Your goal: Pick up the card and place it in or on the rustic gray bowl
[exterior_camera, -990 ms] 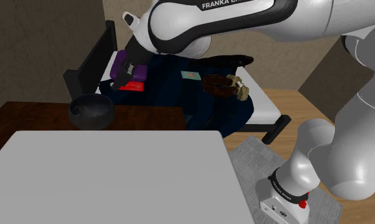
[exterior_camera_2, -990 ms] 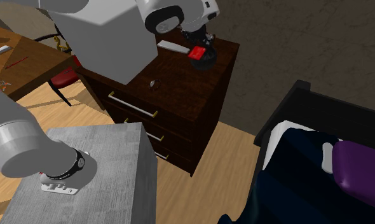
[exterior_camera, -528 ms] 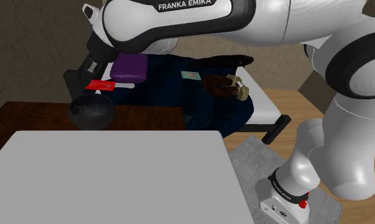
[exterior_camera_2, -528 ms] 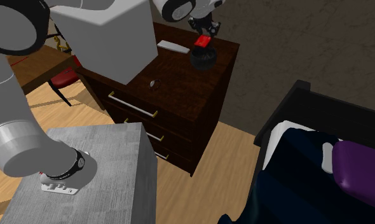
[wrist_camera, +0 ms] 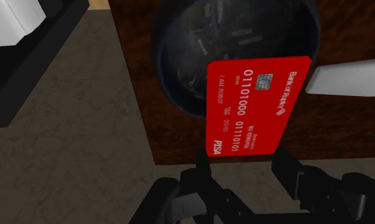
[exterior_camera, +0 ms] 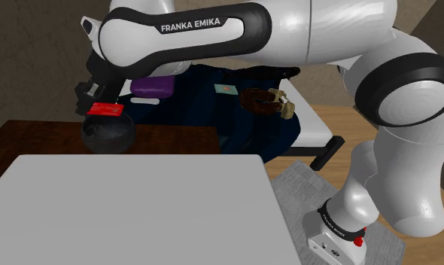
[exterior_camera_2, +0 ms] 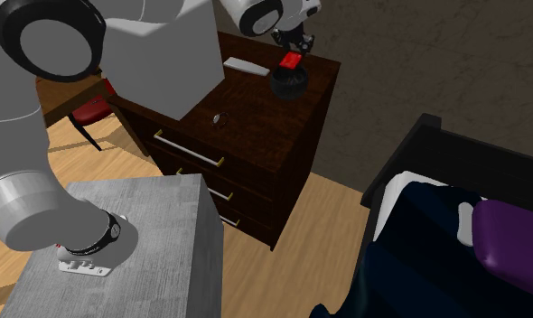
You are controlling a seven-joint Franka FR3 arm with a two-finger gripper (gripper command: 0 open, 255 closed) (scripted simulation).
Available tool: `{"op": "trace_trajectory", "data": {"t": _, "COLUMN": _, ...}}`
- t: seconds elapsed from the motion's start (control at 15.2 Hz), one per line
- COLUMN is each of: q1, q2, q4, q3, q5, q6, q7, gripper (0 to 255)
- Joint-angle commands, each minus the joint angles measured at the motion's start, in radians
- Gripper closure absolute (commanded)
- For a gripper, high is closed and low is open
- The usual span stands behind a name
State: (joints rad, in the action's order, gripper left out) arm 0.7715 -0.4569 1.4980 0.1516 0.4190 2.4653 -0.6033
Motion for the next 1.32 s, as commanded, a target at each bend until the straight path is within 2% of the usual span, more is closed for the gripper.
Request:
{"op": "trace_trajectory", "data": {"t": 0.0, "q1": 0.000, "q2": -0.008, "q4": 0.013, "q3": -0.004, "q5": 0.007, "q6": 0.021, "q7": -0.008, "gripper": 255}}
{"op": "trace_trajectory", "data": {"t": 0.53, "q1": -0.010, "q2": -0.045, "q4": 0.066, "q3": -0.027, "q5": 0.045, "q6": 0.108, "q7": -0.054, "gripper": 255}}
{"op": "trace_trajectory", "data": {"t": 0.99, "q1": -0.011, "q2": -0.045, "q4": 0.066, "q3": -0.027, "q5": 0.045, "q6": 0.108, "q7": -0.054, "gripper": 255}}
{"op": "trace_trajectory", "data": {"t": 1.06, "q1": -0.010, "q2": -0.045, "q4": 0.066, "q3": -0.027, "q5": 0.045, "q6": 0.108, "q7": -0.054, "gripper": 0}}
{"op": "trace_trajectory", "data": {"t": 1.25, "q1": -0.010, "q2": -0.045, "q4": 0.066, "q3": -0.027, "q5": 0.045, "q6": 0.108, "q7": -0.054, "gripper": 0}}
